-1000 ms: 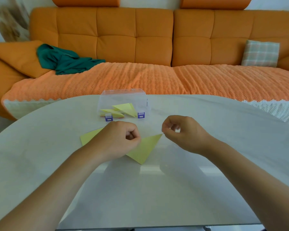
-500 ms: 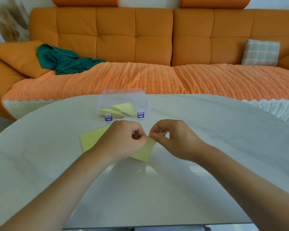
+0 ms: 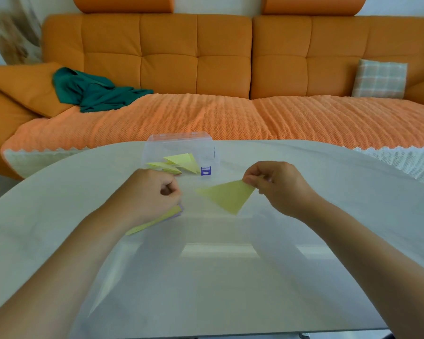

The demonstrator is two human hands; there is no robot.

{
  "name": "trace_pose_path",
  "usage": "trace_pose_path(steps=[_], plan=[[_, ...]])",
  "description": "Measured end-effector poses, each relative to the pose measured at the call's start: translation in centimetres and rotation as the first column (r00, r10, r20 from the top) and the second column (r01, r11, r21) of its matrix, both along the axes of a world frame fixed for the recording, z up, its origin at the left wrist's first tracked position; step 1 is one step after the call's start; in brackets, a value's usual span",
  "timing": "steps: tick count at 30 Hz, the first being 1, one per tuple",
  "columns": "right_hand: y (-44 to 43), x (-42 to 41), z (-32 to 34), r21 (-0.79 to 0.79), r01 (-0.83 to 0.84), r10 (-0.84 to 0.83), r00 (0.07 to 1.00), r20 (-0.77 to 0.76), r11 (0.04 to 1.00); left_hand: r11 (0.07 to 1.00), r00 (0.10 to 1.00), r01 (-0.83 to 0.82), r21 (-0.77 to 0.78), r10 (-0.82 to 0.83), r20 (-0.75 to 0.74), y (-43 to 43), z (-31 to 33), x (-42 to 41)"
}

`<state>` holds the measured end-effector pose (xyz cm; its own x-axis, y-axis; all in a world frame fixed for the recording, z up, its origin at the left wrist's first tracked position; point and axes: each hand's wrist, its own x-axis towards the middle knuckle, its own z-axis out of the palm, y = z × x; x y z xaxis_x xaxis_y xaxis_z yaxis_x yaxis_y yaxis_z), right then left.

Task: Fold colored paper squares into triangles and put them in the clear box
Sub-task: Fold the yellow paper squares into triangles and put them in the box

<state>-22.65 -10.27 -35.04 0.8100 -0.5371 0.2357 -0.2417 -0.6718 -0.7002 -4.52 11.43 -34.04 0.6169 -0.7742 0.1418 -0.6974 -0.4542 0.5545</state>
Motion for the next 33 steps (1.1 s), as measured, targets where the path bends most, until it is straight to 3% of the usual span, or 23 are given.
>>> trace_pose_path(steps=[4,7,10,15,18,21,24,27,30,33], plan=[[0.6,0.1,0.6,0.124,-0.192,0.204,0.975,-0.087,0.973,0.973,0.946,0.058,-0.222,-0.124,-0.299,-1.1,-0.2,-2.0],[1.3,0.4,0.4,0.185,-0.268,0.287,0.955,-0.080,0.945,0.973,0.870,0.188,-0.132,-0.228,-0.437,-2.1,-1.0,-3.5],[1.7,0.4,0.2,0.187,-0.298,0.315,0.947,-0.069,0.936,0.971,0.821,0.233,-0.053,-0.226,-0.524,-2.4,-1.7,-4.1],[2.2,0.6,-0.1,0.178,-0.235,0.240,0.971,-0.007,0.956,0.991,0.798,0.097,-0.092,-0.133,-0.588,-2.6,-1.9,-4.2],[2.2,0.5,0.0,0.297,-0.175,0.211,0.973,-0.094,0.939,0.992,0.794,0.008,-0.128,-0.084,-0.603,-2.7,-2.1,-4.1],[2.2,0.5,-0.2,0.292,-0.167,0.223,0.960,-0.169,0.942,0.990,0.791,0.016,-0.143,-0.101,-0.604,-2.8,-2.2,-4.0],[2.4,0.6,-0.3,0.272,-0.182,0.223,0.966,-0.130,0.945,0.984,0.761,0.056,-0.169,-0.152,-0.630,-3.0,-2.4,-4.3],[2.8,0.7,-0.6,0.296,-0.179,0.201,0.979,-0.044,0.938,0.976,0.730,-0.025,-0.216,-0.130,-0.671,-3.3,-2.8,-4.6],[2.9,0.6,-0.8,0.092,-0.148,0.145,0.989,0.039,0.985,0.954,0.614,-0.181,-0.237,-0.078,-0.785,-3.5,-2.9,-4.6],[2.9,0.1,-0.8,-0.118,-0.251,0.257,0.965,0.041,0.961,0.931,0.459,-0.275,-0.241,-0.093,-0.883,-3.7,-2.5,-4.6]])
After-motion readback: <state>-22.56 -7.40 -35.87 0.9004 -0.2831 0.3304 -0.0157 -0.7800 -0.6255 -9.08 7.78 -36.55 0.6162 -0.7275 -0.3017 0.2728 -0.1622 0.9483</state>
